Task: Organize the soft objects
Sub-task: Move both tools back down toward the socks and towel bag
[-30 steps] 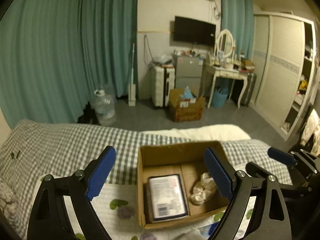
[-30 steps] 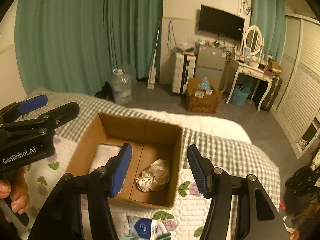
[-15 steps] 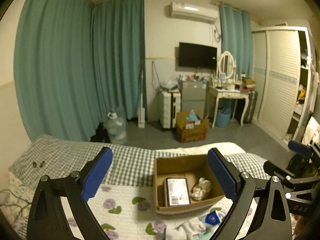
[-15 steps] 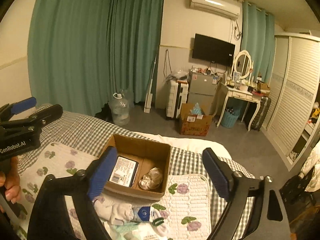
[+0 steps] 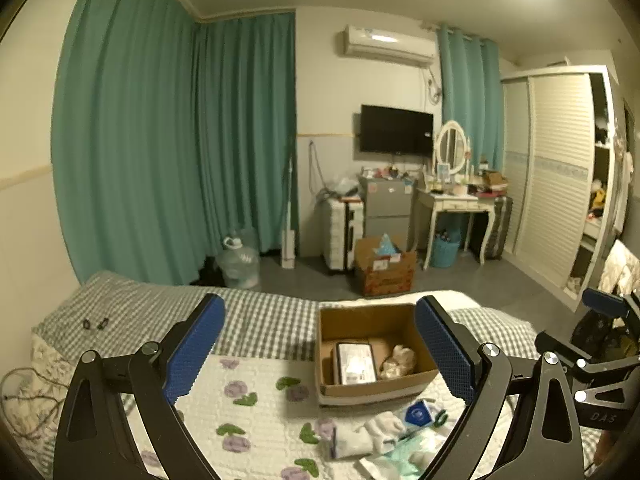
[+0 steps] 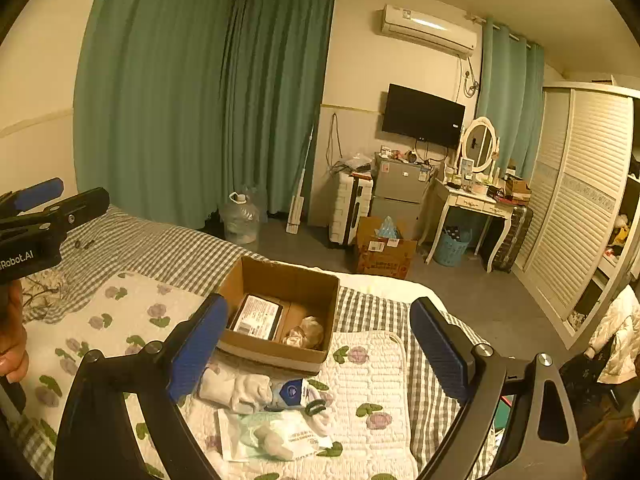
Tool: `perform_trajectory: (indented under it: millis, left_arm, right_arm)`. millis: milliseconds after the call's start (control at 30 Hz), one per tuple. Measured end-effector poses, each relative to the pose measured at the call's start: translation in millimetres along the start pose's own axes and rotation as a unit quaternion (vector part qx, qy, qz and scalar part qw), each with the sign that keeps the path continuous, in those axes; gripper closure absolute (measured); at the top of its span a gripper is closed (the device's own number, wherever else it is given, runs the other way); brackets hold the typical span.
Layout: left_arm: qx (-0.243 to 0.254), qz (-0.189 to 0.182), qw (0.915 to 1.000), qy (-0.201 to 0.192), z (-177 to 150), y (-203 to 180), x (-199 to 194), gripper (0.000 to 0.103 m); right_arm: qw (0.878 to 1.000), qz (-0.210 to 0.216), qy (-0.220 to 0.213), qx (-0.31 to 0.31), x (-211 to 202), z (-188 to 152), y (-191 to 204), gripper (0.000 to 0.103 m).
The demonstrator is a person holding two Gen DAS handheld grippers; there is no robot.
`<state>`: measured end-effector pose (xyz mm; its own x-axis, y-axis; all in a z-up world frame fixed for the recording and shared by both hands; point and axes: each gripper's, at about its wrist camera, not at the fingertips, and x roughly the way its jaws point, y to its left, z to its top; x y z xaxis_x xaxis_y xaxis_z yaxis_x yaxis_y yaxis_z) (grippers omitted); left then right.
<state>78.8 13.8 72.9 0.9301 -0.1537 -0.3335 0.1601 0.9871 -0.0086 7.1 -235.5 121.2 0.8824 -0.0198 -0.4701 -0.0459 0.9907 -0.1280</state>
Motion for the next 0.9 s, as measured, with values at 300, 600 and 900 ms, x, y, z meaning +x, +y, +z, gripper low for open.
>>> perform_trajectory:
  millis: [300,600,900]
  left_arm:
    - [0.001,-0.015,0.9996,0.026,-27.6,-1.1,12.7,0.006]
    - [0.013,-0.02,0.9964,0.081,-64.2,-13.2,54.4,0.006]
    - [0.019,-0.038,0.9874,0.152,-110.5,-21.0,103.7,0.006]
  right_arm:
    - [1.0,-0.001,0.017,-0.01,-0.5,-15.7,5.4,0.01]
    - [0.998,0.001,0.059,-0.011,31.1,-47.8,8.7,0.01]
    - [0.993,0.014,0.12,0.003,83.7,-88.1,8.7,0.01]
